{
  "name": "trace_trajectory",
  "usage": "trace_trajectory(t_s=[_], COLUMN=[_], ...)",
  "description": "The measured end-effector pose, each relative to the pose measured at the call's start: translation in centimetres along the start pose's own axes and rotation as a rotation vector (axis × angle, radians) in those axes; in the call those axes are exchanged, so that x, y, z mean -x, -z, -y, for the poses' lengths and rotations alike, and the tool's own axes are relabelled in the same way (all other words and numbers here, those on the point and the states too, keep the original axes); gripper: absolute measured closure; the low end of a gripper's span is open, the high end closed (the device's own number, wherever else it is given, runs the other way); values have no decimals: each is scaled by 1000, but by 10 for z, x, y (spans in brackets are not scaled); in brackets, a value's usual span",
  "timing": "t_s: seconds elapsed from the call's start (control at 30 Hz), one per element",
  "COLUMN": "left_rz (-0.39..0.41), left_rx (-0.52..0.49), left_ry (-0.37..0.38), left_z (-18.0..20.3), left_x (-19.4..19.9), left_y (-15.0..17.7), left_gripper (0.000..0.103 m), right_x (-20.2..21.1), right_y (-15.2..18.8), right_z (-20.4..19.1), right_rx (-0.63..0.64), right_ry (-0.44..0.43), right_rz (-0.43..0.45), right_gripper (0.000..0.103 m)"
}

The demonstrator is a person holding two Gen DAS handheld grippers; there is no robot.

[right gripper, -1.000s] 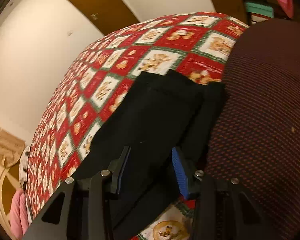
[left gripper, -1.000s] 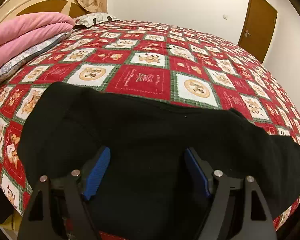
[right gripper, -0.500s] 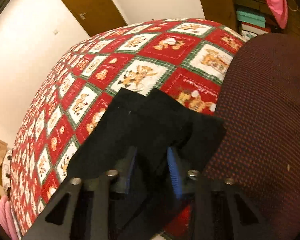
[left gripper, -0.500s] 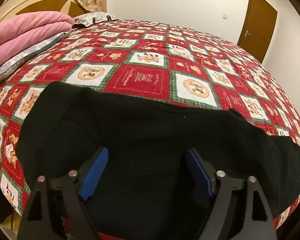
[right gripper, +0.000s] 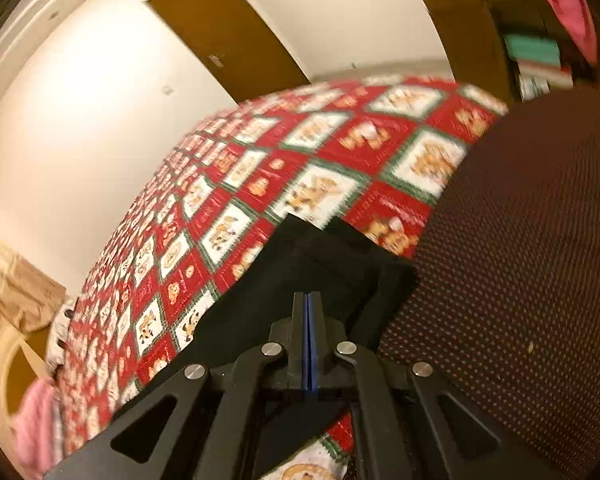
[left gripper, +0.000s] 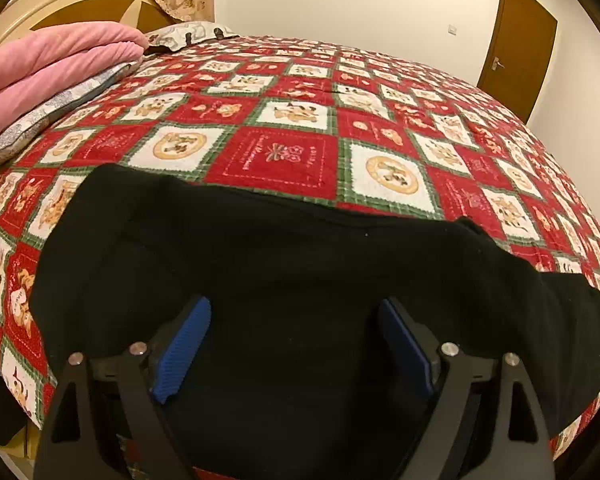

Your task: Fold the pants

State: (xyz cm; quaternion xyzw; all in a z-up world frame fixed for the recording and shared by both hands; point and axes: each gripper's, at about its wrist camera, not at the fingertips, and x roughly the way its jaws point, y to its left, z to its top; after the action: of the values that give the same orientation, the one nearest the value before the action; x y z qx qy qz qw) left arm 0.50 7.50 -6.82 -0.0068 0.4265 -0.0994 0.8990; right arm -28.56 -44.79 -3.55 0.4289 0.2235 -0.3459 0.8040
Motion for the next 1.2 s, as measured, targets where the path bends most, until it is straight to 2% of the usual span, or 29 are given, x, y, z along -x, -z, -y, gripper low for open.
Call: trace_trajectory(t_s=[0.07,0.17,0.37,0.4,0.43,0.47,0.5,0.53,0.67,0.73,1.03,1.07,1.13,1.17,1.2], left_rz=[0,-2,-6,-7,-8,-8,-10,-11,-17,-18,-20,-20,-19,-19,-19], left_rx=[0,-1,0,0,-1,-1,-1,0,2,2,3,3,3,2,1], left_ry=[-1,2,11,10,8,8,8,7,3,-1,-2,-1,-2,-3,-5], left_z=[0,0,0,0,0,0,0,0,1,1,1,0,1,1,1], left_x=[0,0,0,0,0,0,0,-1,-1,-2,-2,-2,-2,-2,-2], left_y=[0,0,-1,-1,-1,-1,-1,-1,-2,-2,-2,-2,-2,-2,-2], left_gripper=[14,14,14,14,14,13,13,13,12,11,11,11,11,11,11], right_x=[-7,-16,-38,-41,-43,-43,-43,-42,-47,-53,-94,-93,-91,-89,-86], right_y=[-4,-13,-39,-41,-41,-42,-41,-41,-45,-45,-36,-33,-26,-25,-24], right_z=[3,-6,3,4,4,4,3,2,-5,-9,-14,-15,-20,-21,-20], right_rx=[-21,54,49,54,62,72,79,89,157,197,336,361,434,451,445], right_ry=[1,41,20,9,4,-2,-9,-20,3,6,103,115,166,166,151], right_rz=[-39,-48,-107,-120,-128,-129,-123,-112,-114,-139,-222,-209,-196,-197,-198], right_gripper=[102,102,100,94,77,66,48,45,45,51,53,56,79,84,94])
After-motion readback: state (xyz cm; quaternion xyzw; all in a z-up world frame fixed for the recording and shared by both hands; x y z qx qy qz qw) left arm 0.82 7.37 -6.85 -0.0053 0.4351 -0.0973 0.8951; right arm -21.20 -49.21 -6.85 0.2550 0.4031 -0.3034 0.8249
